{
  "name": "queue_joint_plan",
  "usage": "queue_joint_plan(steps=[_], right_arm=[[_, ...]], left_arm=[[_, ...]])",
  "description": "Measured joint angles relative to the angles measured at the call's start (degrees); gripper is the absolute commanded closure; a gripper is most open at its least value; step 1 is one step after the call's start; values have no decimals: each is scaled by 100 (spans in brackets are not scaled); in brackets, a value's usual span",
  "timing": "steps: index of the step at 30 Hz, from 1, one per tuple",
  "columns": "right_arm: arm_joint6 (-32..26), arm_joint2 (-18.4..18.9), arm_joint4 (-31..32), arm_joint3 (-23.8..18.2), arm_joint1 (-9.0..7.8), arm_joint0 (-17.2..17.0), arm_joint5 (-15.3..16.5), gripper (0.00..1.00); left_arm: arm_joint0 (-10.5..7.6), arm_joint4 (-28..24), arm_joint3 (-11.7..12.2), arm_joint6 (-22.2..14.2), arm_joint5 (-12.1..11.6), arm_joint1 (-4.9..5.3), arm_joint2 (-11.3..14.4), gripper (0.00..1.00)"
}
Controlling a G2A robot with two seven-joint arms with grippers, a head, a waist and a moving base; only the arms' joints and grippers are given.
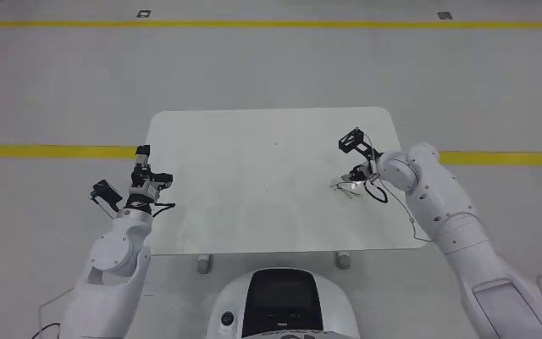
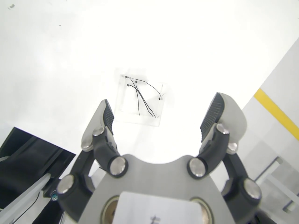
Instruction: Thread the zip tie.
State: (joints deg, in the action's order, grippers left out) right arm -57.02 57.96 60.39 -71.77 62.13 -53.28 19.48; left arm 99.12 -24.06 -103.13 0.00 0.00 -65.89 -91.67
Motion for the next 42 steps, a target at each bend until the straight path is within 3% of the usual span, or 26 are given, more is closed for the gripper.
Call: queue_joint_plan(steps=[7,20,22,30,42], right_arm=[[47,-415,-227,303,28,235,0,0],[44,-427,-241,309,28,237,0,0],[-2,-569,-56,342,54,243,-11,0],[109,-1036,-80,955,238,543,0,0],[119,-1042,-78,954,238,545,0,0]], left_arm=[[0,0,0,0,0,0,0,0],[0,0,0,0,0,0,0,0],[0,0,0,0,0,0,0,0],[0,0,0,0,0,0,0,0],[0,0,0,0,0,0,0,0]])
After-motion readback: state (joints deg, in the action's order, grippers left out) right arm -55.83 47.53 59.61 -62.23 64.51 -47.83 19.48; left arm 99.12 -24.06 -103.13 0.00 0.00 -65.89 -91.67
